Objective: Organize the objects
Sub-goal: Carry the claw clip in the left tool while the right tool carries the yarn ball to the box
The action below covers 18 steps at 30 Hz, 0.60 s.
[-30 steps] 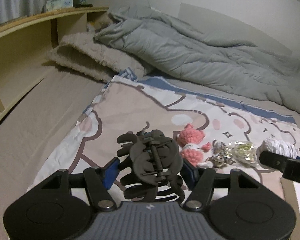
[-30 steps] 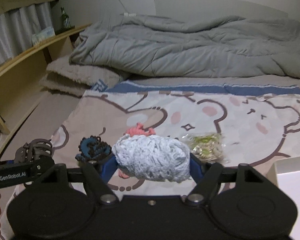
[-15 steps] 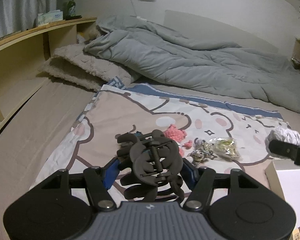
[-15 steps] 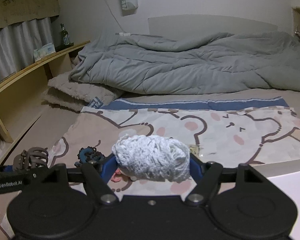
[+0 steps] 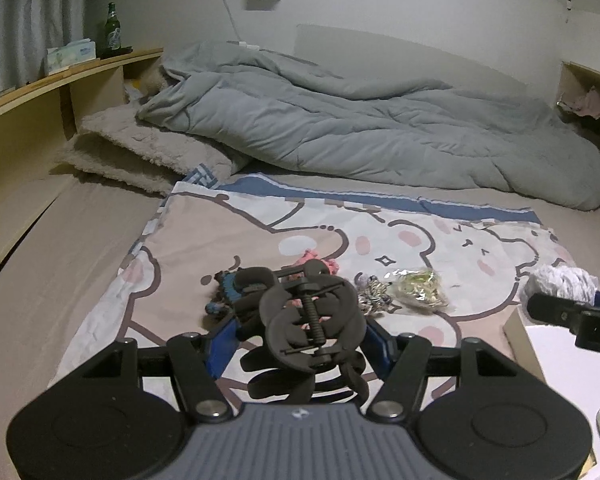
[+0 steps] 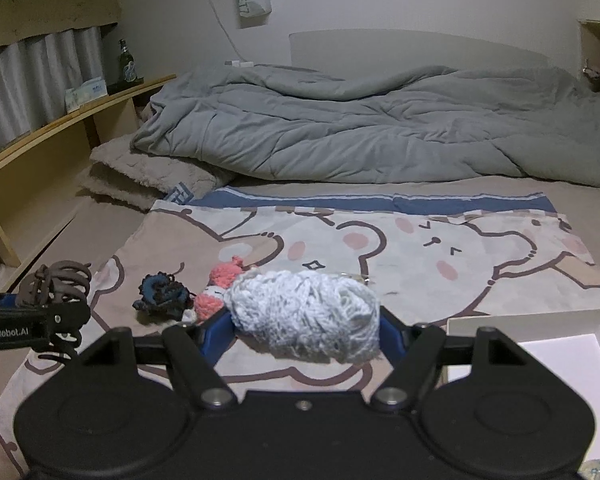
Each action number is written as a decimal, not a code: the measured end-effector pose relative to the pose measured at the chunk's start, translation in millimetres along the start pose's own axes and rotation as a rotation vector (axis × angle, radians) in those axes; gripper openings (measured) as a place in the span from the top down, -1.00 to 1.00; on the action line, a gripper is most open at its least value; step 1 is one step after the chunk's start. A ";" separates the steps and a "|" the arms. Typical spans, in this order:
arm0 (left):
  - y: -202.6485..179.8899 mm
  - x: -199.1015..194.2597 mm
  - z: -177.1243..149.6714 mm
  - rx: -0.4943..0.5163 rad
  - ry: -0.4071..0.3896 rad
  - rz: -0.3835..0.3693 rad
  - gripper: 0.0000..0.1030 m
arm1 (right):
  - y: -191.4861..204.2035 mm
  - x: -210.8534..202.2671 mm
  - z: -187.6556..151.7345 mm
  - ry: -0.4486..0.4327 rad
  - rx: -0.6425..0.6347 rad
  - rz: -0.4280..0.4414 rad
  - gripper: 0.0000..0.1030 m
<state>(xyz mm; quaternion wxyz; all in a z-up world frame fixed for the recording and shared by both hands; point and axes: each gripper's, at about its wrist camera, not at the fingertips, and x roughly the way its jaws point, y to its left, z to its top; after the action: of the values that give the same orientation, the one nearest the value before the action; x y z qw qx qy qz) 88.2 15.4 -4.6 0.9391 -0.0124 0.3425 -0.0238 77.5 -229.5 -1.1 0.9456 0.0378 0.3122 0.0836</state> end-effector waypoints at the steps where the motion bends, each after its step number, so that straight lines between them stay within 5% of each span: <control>1: -1.3 0.7 0.2 0.000 -0.001 -0.003 -0.27 | -1.1 -0.8 -0.1 -0.001 0.001 0.003 -0.45; 18: -68.5 19.1 -0.3 0.033 0.016 -0.136 -0.27 | -67.7 -29.9 -6.9 0.010 0.036 -0.105 -0.45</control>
<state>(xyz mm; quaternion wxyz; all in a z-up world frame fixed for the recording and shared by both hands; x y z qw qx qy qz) 100.1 -54.0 -14.4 0.9326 -0.0201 0.3479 -0.0934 58.9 -301.4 2.5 0.9463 0.0381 0.3197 0.0284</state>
